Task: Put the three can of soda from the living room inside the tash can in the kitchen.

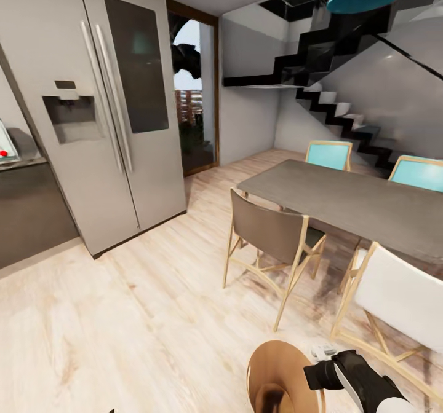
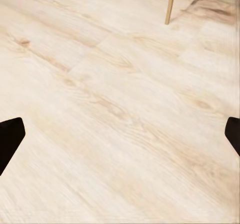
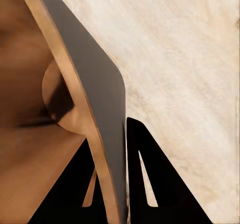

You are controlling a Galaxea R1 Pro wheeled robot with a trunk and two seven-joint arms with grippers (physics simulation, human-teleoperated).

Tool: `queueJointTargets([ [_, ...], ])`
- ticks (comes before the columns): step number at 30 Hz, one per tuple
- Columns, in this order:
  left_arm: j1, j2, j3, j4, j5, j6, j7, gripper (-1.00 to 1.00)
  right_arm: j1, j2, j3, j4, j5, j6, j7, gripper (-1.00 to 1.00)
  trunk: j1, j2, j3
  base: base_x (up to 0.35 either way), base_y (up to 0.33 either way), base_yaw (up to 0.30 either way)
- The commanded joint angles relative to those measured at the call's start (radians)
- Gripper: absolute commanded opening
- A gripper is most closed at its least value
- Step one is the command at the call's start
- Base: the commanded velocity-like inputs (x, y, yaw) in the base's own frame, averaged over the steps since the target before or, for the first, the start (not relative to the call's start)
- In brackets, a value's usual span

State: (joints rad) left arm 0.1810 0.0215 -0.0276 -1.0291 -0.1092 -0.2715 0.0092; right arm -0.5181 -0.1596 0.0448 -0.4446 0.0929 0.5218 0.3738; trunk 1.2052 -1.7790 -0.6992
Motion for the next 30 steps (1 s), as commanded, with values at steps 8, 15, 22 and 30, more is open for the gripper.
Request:
queueJointTargets([
  [8, 0.0, 0.0, 0.001, 0.001, 0.0, 0.0, 0.0, 1.0, 0.0, 0.0, -0.003, -0.001, -0.013, 0.003, 0.006, -1.0, 0.0, 0.0, 0.0, 0.0, -0.288, -0.251],
  [15, 0.0, 0.0, 0.002, 0.001, 0.0, 0.0, 0.0, 1.0, 0.0, 0.0, -0.003, -0.001, -0.013, 0.003, 0.007, -1.0, 0.0, 0.0, 0.0, 0.0, -0.288, -0.251],
  [22, 0.0, 0.0, 0.002, 0.001, 0.0, 0.0, 0.0, 1.0, 0.0, 0.0, -0.003, 0.0, -0.013, 0.003, 0.007, -1.0, 0.0, 0.0, 0.0, 0.0, -0.288, -0.251],
  [30, 0.001, 0.0, 0.002, 0.002, 0.0, 0.0, 0.0, 1.0, 0.0, 0.0, -0.003, 0.0, -0.012, 0.003, 0.007, -1.0, 0.0, 0.0, 0.0, 0.0, -0.289, -0.251],
])
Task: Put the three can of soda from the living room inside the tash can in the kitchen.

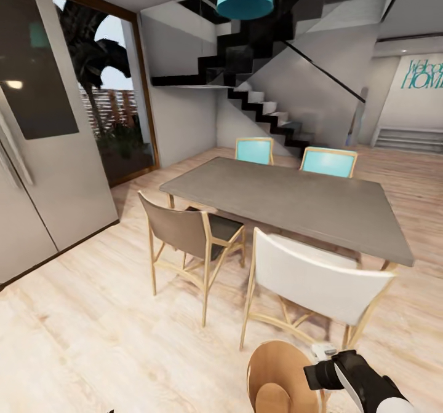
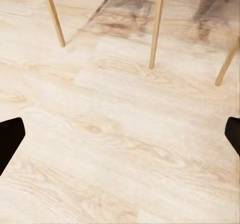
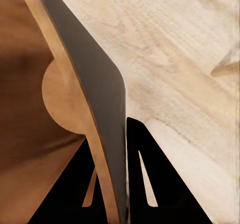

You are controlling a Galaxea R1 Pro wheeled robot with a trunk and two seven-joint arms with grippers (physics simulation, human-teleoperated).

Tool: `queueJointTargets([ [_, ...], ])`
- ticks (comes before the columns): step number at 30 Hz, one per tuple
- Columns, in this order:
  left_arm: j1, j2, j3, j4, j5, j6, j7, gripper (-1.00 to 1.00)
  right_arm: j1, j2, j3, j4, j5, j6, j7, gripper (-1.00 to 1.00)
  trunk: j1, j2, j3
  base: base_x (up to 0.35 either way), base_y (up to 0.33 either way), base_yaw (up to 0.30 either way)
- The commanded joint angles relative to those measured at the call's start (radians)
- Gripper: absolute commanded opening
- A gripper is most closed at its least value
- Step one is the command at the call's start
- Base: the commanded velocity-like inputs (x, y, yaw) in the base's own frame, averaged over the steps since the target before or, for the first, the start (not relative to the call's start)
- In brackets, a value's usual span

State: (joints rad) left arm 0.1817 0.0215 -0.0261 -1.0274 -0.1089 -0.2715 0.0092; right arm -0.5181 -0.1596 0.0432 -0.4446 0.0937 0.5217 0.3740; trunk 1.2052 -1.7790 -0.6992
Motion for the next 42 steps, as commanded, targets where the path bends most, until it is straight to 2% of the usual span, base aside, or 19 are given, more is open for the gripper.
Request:
queueJointTargets([
  [1, 0.0, 0.0, 0.0, 0.0, 0.0, 0.0, 0.0, 1.0, 0.0, 0.0, -0.002, 0.0, -0.013, 0.003, 0.006, -1.0, 0.0, 0.0, 0.0, 0.0, -0.289, -0.251],
  [28, -0.001, 0.0, 0.003, 0.004, 0.001, 0.001, -0.001, 1.0, 0.0, 0.0, -0.002, 0.0, -0.014, 0.003, 0.006, -1.0, 0.0, 0.0, 0.0, 0.0, -0.287, -0.251],
  [35, -0.001, 0.0, 0.008, 0.004, 0.008, 0.0, -0.004, 1.0, 0.0, 0.0, -0.002, -0.001, -0.013, 0.003, 0.006, -1.0, 0.0, 0.0, 0.0, 0.0, -0.091, -0.236],
  [42, -0.001, 0.0, 0.01, 0.003, 0.011, -0.001, -0.006, 1.0, 0.0, 0.0, -0.002, 0.0, -0.013, 0.003, 0.006, -1.0, 0.0, 0.0, 0.0, 0.0, -0.01, -0.06],
])
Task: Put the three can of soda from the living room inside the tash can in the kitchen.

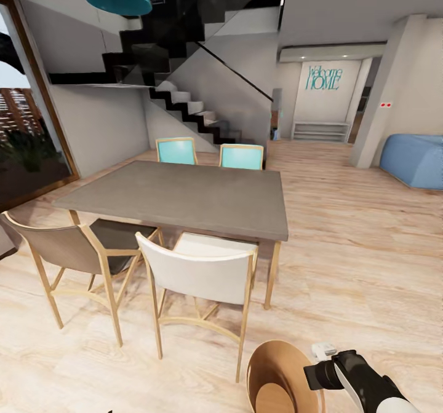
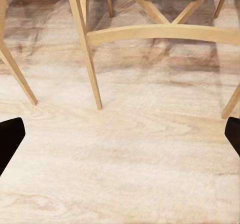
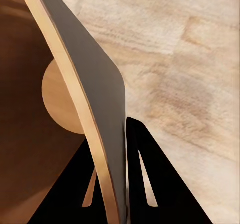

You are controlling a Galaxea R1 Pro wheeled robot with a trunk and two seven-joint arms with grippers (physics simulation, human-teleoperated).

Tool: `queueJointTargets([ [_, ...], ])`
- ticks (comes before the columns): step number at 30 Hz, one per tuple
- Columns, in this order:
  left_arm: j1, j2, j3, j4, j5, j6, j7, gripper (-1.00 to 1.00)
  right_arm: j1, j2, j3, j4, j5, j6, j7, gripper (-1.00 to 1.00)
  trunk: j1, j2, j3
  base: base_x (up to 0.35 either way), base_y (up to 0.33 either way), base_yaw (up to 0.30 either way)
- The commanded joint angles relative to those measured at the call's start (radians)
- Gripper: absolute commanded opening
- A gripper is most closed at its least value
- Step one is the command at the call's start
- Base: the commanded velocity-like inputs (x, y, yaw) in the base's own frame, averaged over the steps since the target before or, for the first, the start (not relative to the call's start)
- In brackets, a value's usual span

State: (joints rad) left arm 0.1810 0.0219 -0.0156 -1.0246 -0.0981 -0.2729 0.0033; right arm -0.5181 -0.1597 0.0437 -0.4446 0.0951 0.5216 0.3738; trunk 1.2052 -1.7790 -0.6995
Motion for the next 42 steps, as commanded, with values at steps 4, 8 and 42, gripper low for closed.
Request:
queueJointTargets([
  [4, 0.0, 0.0, 0.0, 0.001, 0.0, 0.001, 0.001, 1.0, 0.0, 0.0, -0.001, 0.0, -0.014, 0.003, 0.006, -1.0, 0.0, 0.0, 0.0, 0.0, -0.016, -0.01],
  [8, 0.0, 0.0, -0.001, 0.001, -0.004, 0.001, 0.004, 1.0, 0.0, 0.0, -0.002, 0.0, -0.014, 0.003, 0.006, -1.0, 0.0, 0.0, 0.0, 0.0, -0.174, -0.003],
  [42, 0.0, 0.0, 0.0, 0.001, 0.0, 0.0, -0.001, 1.0, 0.015, 0.002, -0.002, -0.002, -0.02, -0.015, 0.007, -1.0, 0.0, 0.0, 0.0, 0.0, -0.088, -0.021],
])
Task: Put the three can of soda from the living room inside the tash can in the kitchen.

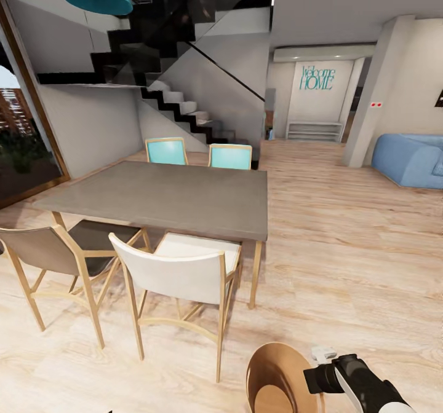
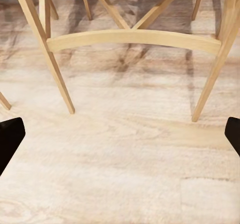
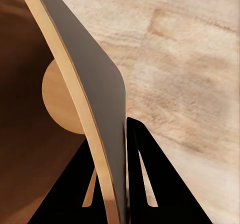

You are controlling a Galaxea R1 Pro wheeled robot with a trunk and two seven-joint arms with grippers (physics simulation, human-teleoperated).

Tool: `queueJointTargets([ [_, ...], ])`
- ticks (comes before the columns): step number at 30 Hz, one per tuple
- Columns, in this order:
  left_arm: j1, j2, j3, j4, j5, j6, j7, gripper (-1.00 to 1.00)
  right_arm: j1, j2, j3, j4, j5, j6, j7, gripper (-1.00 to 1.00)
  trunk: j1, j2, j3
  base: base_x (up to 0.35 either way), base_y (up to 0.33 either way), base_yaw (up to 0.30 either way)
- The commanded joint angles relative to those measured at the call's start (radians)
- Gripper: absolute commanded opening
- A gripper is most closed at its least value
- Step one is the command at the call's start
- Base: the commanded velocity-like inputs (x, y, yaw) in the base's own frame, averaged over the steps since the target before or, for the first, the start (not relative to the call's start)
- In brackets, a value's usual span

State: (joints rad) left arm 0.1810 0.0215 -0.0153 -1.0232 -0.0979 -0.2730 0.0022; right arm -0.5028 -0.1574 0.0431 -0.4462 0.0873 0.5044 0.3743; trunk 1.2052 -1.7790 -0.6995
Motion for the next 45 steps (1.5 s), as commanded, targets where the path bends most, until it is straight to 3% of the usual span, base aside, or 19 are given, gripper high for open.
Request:
queueJointTargets([
  [1, 0.0, 0.0, 0.0, 0.0, 0.0, 0.0, 0.0, 1.0, 0.0, 0.0, -0.001, 0.0, -0.012, 0.002, 0.006, -1.0, 0.0, 0.0, 0.0, 0.0, 0.0, -0.01],
  [15, 0.0, 0.001, 0.001, 0.0, -0.001, 0.002, -0.002, 1.0, 0.0, -0.001, -0.004, 0.0, -0.012, 0.001, 0.006, -1.0, 0.0, 0.0, 0.0, 0.0, 0.198, -0.151],
  [30, 0.0, 0.0, -0.003, 0.002, -0.008, 0.0, 0.004, 1.0, 0.0, -0.001, -0.004, 0.0, -0.012, 0.003, 0.006, -1.0, 0.0, 0.0, -0.004, 0.0, 0.03, -0.186],
  [45, 0.0, 0.0, -0.011, 0.002, -0.012, 0.0, 0.007, 1.0, 0.0, -0.001, -0.002, 0.0, -0.012, 0.0, 0.006, -1.0, 0.0, 0.0, -0.004, 0.0, -0.224, -0.007],
])
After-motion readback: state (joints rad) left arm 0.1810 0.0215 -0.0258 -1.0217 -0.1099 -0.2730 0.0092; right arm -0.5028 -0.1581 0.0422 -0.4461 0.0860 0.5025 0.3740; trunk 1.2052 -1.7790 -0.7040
